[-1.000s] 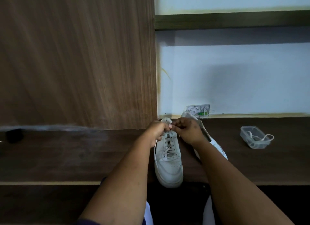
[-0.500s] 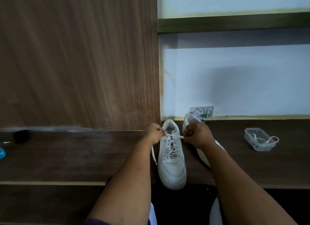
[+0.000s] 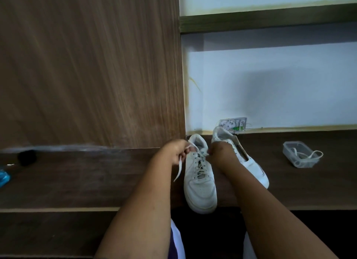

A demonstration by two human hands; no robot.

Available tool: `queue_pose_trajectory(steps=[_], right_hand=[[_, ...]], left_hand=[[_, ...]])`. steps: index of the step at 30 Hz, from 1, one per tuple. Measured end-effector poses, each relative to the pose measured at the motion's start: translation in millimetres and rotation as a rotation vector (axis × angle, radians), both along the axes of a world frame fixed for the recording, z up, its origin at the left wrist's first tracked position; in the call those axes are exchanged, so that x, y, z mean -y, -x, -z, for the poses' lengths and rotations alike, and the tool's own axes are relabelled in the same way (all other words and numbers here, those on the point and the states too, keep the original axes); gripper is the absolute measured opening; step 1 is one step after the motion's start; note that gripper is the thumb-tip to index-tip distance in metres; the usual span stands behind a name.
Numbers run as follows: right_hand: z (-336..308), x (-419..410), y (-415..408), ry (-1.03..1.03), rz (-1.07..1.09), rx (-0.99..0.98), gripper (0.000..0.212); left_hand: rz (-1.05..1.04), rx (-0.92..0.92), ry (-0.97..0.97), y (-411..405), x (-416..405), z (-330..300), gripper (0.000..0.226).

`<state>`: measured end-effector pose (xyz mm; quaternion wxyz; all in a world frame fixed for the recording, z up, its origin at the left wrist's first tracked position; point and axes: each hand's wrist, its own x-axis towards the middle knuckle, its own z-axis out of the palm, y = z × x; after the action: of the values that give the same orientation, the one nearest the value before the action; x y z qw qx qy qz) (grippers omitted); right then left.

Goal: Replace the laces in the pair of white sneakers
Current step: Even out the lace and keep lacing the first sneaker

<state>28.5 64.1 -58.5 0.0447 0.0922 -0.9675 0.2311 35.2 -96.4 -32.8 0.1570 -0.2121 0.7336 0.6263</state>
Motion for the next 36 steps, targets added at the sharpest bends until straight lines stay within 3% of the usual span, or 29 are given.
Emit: queue_pose_trajectory(steps=[2,5,9,12,13,15,16,18,24,27,30,33,36], right_hand=[[-10,9,-6,0.185,-0.086,0.034,0.020],[-18,14,-15,0.579,-0.257,0.429,0.009],[-14,8,-18,0.731,-0.297,0.503,0.022],[-13,3,-15,0.969,-0.242,0.532,0.018],[-14,2,-13,1.094,-0.204,0.505,0.017],[-16,-3,-8,1.279,-0.082,0.376,0.008],[-12,-6,-4,1.251,-0.015,0.286,0.003],[-6,-13,2,0.987,0.042,0.140,0.007],[-2,-4,8,0.445,-0.116,-0.017,0.010],[-10,0,6,0.341,-0.126,-0.052,0.006],[-10,0,6,0.226,-0.145,-0.080,0.030],[-12,2,3,0.183,-0.146,-0.100,0.025],[-10,6,4,0.078,-0.152,-0.134,0.043]], left_hand=[[-0.082,-0.057,-0.263,-3,-5,-8,0.039],[-0.114,-0.132,-0.419,-8,-16,-14,0.032],[-0.078,-0.185,-0.281,-16,-28,-14,0.028],[-0.095,-0.257,-0.147,-17,-29,-13,0.027],[-0.105,-0.296,-0.063,-16,-27,-9,0.025],[-0.039,-0.372,0.331,-10,-19,5,0.021],[0.006,-0.389,0.530,-9,-15,13,0.019],[0.052,-0.405,0.698,-5,-11,26,0.013],[0.038,-0.472,0.700,0,-22,38,0.016],[0.041,-0.489,0.696,2,-20,38,0.014],[0.058,-0.504,0.673,5,-17,38,0.016],[0.063,-0.505,0.665,5,-17,41,0.012],[0.045,-0.515,0.668,4,-17,45,0.014]])
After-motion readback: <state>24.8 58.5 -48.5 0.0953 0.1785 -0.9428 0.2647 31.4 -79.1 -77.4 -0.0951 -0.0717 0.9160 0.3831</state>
